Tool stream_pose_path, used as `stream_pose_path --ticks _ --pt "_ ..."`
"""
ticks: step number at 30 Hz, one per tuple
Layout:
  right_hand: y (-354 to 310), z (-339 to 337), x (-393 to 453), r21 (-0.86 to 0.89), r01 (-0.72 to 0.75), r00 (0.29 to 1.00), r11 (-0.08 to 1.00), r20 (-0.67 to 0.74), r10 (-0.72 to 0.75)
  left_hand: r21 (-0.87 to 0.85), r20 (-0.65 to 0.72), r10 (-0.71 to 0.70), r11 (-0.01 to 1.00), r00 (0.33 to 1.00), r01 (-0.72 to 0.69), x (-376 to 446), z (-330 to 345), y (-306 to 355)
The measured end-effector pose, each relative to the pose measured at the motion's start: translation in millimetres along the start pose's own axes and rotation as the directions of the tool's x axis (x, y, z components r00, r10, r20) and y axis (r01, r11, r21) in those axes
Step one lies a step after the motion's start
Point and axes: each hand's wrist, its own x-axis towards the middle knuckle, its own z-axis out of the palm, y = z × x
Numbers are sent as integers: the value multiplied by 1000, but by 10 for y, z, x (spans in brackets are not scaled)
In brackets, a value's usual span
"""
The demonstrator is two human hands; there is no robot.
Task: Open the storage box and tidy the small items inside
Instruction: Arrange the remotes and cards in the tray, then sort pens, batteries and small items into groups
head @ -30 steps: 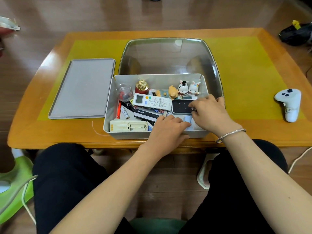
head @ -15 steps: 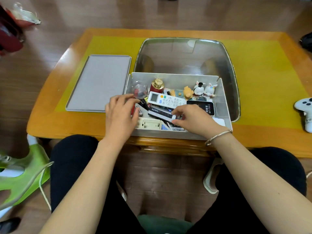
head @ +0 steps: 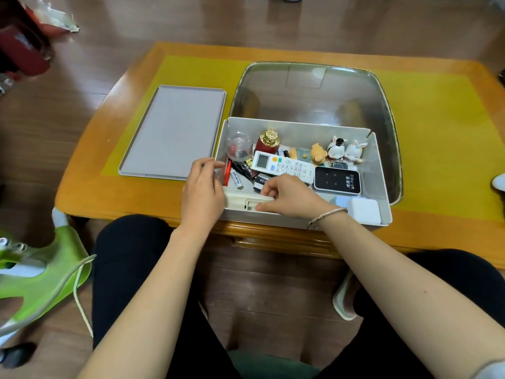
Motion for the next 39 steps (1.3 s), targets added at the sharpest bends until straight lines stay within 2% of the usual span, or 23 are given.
stream_pose_path --ticks 2,4,7,10,12,16,19,22,26,29,32,35,37,39 --pt "16 13 -7 19 -10 999 1000 -37 11 -2 2 -5 1000 1000 5 -5 -3 8" --pt "47 -19 -13 32 -9 987 999 -160 15 -10 -2 2 1000 1000 -2 -8 -12 13" --pt "139 -159 -31 93 -2 924 996 -380 38 -23 -7 5 1000 1000 -5 -15 -17 17" --pt "259 -305 -58 144 -20 859 989 -505 91 -28 -6 6 1000 1000 -6 -12 -9 21" --pt "314 -357 -59 170 -32 834 985 -539 120 -33 -8 5 999 1000 -6 -11 -3 21" --pt "361 -354 -61 217 -25 842 976 -521 137 -50 -13 -7 999 1000 6 -17 3 18" --pt "334 -333 -94 107 7 820 994 -570 55 -61 -15 -6 998 1000 5 -20 1 18" --pt "310 -328 -127 -13 15 852 1000 -523 -19 -68 -19 -9 998 1000 8 -23 -1 27" --pt "285 -335 -143 -77 -12 952 997 -307 -12 -72 -18 -23 997 1000 22 -25 5 37" --pt "266 -317 -115 -133 41 955 990 -285 -78 -65 -22 -21 998 1000 19 -24 7 34" --pt "257 -309 -86 -237 16 950 971 -300 -89 -64 -23 -8 998 1000 7 -25 7 28" --pt "229 -317 -65 -342 -5 964 940 -253 -87 -71 -22 -10 997 1000 8 -21 9 22" --pt "206 -311 -75 -339 11 976 941 -202 -84 -76 -22 -15 997 1000 13 -22 14 20" --pt "185 -290 -103 -222 58 984 973 -152 -94 -81 -24 -22 997 999 20 -22 18 16"
